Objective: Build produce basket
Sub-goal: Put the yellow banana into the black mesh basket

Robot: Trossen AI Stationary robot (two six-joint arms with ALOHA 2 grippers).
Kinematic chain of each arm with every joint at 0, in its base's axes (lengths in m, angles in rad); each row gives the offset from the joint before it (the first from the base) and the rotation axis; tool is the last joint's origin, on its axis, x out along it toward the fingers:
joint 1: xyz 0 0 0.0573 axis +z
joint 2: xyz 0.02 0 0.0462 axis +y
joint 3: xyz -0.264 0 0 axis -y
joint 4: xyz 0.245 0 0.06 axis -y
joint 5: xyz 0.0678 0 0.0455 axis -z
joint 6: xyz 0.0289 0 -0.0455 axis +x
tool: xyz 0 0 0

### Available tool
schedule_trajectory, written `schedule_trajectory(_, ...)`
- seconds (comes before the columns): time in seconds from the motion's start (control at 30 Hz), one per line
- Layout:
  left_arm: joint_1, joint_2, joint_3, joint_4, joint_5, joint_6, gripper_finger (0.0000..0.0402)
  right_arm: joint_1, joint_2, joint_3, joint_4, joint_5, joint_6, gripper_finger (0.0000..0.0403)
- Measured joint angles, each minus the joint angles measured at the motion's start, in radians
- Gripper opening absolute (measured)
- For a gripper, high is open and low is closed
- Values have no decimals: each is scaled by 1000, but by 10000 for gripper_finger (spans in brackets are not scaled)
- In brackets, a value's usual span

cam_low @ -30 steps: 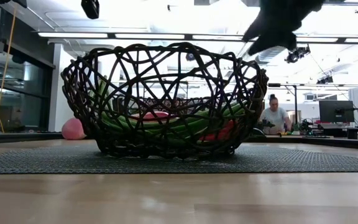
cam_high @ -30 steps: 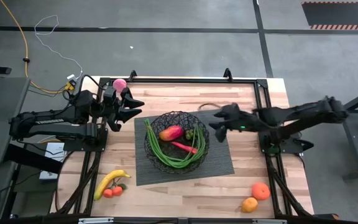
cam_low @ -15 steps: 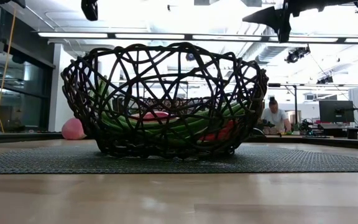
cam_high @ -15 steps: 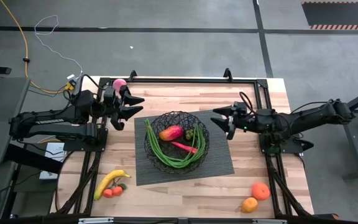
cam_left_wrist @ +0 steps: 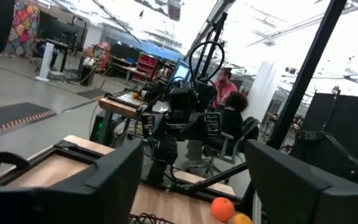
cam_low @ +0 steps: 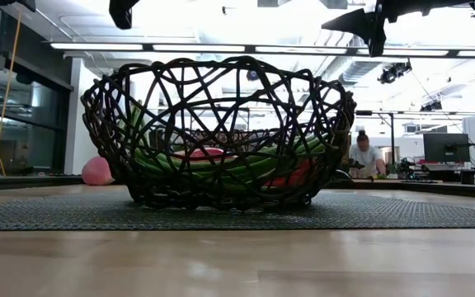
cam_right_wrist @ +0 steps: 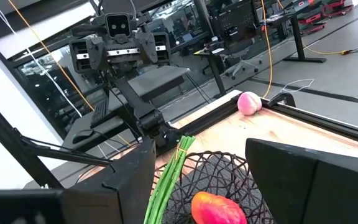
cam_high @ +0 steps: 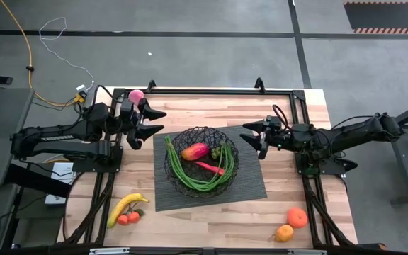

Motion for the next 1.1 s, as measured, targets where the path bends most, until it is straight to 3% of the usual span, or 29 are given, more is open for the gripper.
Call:
schedule_trajectory(0.2, 0, 25, 42, -49, 35, 6, 322, 0, 0, 0, 0, 0, 0, 231)
schedule_trajectory(0.37, 0, 67, 101, -124, 66, 35, 340, 0, 0, 0, -1, 0, 1, 231)
schedule_trajectory(0.47, -2, 98, 179, -242, 103, 34, 342, 0, 0, 0, -1, 0, 9, 231)
schedule_trajectory(0.57, -41, 135, 303, -478, 132, 35, 341, 0, 0, 0, -4, 0, 10, 231)
schedule_trajectory(0.7, -161, 199, 469, -904, 118, -4, 340, 0, 0, 0, -3, 0, 10, 231)
schedule_trajectory(0.83, -332, 252, 541, -1215, 91, -174, 340, 0, 0, 1, -3, 0, 11, 231)
schedule_trajectory(0.93, -487, 275, 517, -1307, 54, -304, 340, 0, 0, 1, -3, 0, 11, 231)
schedule_trajectory(1.1, -745, 306, 427, -1302, -71, -433, 340, 0, 0, 1, -4, 0, 11, 231)
